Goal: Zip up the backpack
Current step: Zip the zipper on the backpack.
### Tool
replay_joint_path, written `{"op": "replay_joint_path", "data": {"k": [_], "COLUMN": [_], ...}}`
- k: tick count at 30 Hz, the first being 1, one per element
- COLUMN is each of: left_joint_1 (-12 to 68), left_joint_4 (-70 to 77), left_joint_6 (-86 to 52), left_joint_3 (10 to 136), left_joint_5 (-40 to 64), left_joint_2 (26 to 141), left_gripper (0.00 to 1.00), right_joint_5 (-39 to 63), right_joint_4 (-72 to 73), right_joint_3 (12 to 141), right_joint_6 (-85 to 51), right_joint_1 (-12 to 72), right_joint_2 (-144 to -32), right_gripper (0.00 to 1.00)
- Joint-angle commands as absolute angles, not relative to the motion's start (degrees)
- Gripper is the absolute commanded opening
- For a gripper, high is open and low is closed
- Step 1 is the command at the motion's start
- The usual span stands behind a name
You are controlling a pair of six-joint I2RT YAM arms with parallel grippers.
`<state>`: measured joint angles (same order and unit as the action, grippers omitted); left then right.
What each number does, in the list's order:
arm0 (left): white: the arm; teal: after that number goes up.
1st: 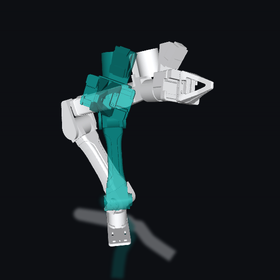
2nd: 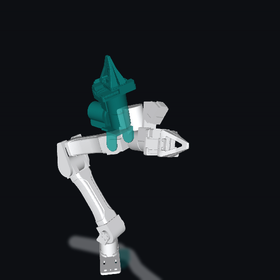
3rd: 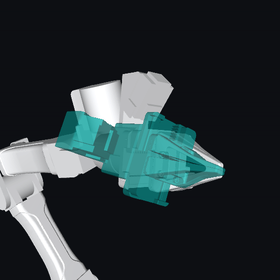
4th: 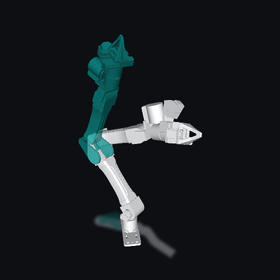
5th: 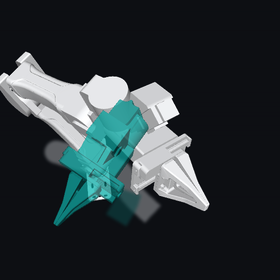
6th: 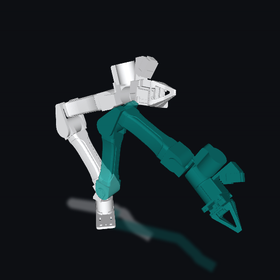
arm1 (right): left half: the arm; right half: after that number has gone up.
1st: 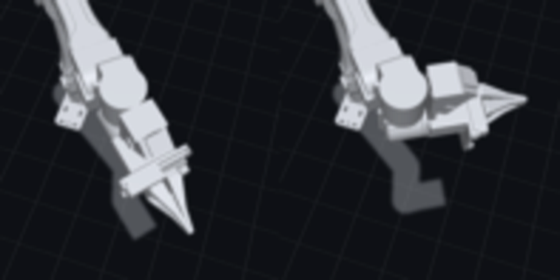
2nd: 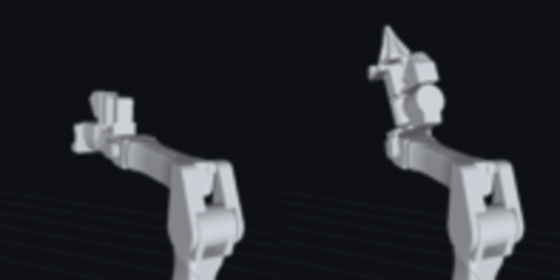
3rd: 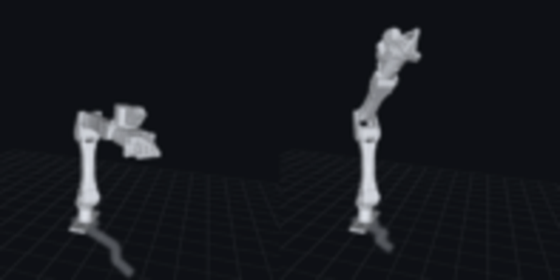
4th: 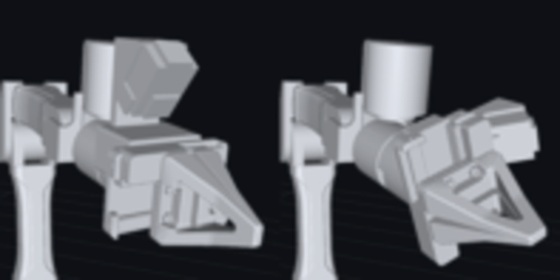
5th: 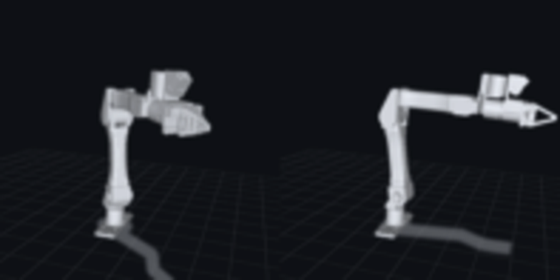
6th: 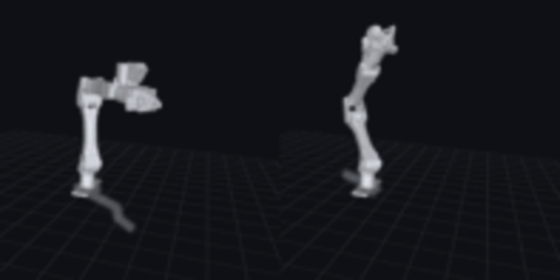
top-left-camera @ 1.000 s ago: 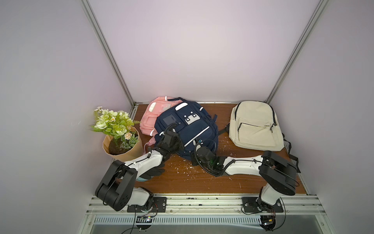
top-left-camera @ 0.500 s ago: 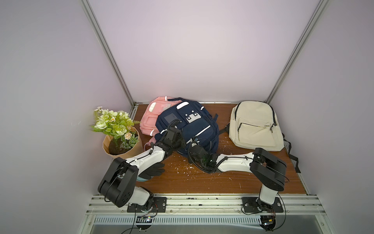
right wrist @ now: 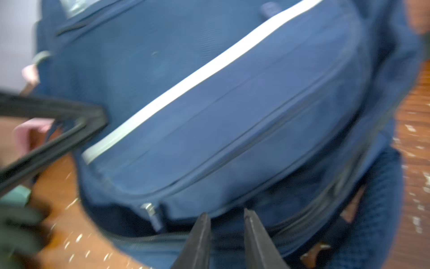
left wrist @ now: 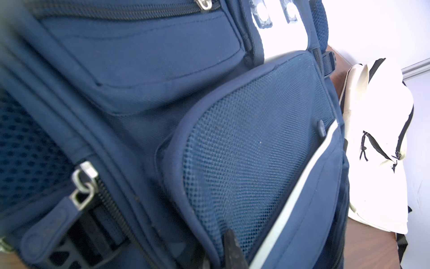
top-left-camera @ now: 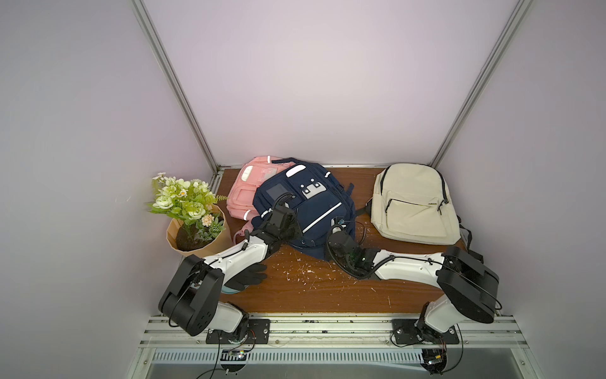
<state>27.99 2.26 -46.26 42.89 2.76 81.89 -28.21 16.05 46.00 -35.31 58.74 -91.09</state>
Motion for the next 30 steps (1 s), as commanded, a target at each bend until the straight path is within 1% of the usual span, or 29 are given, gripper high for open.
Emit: {"op": "replay_joint_path", "data": {"k": [1,3,6,11,17,19,23,27,30], "left_joint_1": [27.7,28.1,28.8,29.0,29.0,29.0,28.9,27.6,25.3], "left_joint_4": [4.8,4.9,4.9,4.9,4.6,4.4,3.1,1.1,2.0], "left_joint_6": [-44.6,-44.8,-44.8,-44.9,-45.0,-45.0,-44.5,-43.2,-42.4], "left_joint_3": [43.9,44.3,44.7,45.3,45.0,45.1,45.5,45.1,43.3], "left_joint_5": [2.2,2.5,2.7,3.3,3.1,3.0,1.8,-0.5,1.2], "left_joint_2": [80.7,80.9,81.0,81.8,80.8,80.6,80.1,78.6,77.2], "left_gripper": [0.00,0.00,0.00,0.00,0.00,0.00,0.00,0.00,0.00], "right_joint_5": [-22.7,-20.4,-19.9,-22.1,-24.1,-24.4,-26.5,-29.8,-32.5], "right_joint_4": [21.9,22.8,23.2,20.1,17.3,16.2,13.2,11.7,6.2], "right_joint_3": [46.6,47.5,49.1,53.1,53.7,54.7,56.2,54.2,53.9], "right_joint_6": [-30.0,-28.9,-28.1,-27.0,-28.3,-28.2,-28.8,-28.9,-31.2], "right_joint_1": [60.4,60.6,60.6,60.1,59.2,59.2,59.1,59.0,57.6], "right_joint_2": [-91.1,-92.3,-94.5,-99.5,-102.7,-103.6,-104.4,-100.3,-97.8], "right_gripper": [0.33,0.34,0.35,0.35,0.34,0.29,0.11,0.05,0.00]}}
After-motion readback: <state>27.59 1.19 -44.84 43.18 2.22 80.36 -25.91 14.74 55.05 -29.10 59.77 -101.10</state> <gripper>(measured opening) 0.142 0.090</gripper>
